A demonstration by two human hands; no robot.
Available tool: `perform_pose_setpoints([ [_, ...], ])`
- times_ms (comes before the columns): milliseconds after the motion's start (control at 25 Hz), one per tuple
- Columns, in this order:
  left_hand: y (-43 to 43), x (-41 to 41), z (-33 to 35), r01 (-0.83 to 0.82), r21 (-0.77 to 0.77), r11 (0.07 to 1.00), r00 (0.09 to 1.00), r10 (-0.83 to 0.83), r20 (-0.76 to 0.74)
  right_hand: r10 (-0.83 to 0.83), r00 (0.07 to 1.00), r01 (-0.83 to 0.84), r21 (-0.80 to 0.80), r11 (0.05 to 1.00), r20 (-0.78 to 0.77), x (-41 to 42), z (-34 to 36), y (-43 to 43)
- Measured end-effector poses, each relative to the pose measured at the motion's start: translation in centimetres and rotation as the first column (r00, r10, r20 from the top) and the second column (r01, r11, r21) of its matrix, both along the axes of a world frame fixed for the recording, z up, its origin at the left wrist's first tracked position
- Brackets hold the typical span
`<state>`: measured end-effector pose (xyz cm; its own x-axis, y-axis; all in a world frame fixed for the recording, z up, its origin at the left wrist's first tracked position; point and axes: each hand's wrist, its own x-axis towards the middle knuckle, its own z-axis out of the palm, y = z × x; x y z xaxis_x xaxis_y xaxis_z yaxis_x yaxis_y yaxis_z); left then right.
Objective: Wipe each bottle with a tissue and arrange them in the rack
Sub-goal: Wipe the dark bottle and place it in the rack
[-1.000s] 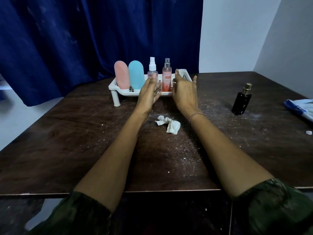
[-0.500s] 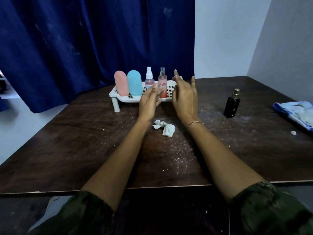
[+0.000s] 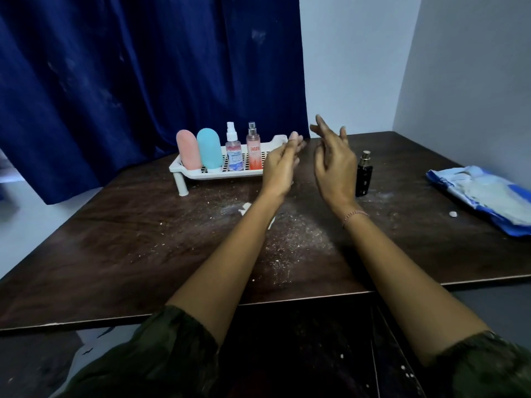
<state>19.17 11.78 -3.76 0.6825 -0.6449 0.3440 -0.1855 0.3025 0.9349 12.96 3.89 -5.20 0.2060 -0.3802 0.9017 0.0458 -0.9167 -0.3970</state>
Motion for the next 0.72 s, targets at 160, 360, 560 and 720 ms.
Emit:
perform_pose_setpoints([
  [160,-2.1,-1.9,-0.1,0.044,0.003,0.999,0.999,-0.044,-0.024,-0.067,0.998,0.067,-0.062,0.996,0.002,-3.0,-0.4,-2.4],
  [360,-4.7,-3.1,-1.7,-0.012,0.105,0.994,0.999,0.007,0.051,-0.189,0.976,0.179,0.098,0.979,0.11,-4.8,-1.7,-5.3],
  [560,-6.4,-3.3,-2.0,-0.054,0.17,0.984,0.99,0.031,0.135,-0.243,0.967,0.214,0.276,0.937,0.076,-4.2,-2.1,-6.5],
  [720,-8.4,-3.4,-3.2,-0.068,0.334,0.94,0.985,0.012,0.169,-0.229,0.973,0.217,0.294,0.931,0.006,-4.1,-2.3,-6.6],
])
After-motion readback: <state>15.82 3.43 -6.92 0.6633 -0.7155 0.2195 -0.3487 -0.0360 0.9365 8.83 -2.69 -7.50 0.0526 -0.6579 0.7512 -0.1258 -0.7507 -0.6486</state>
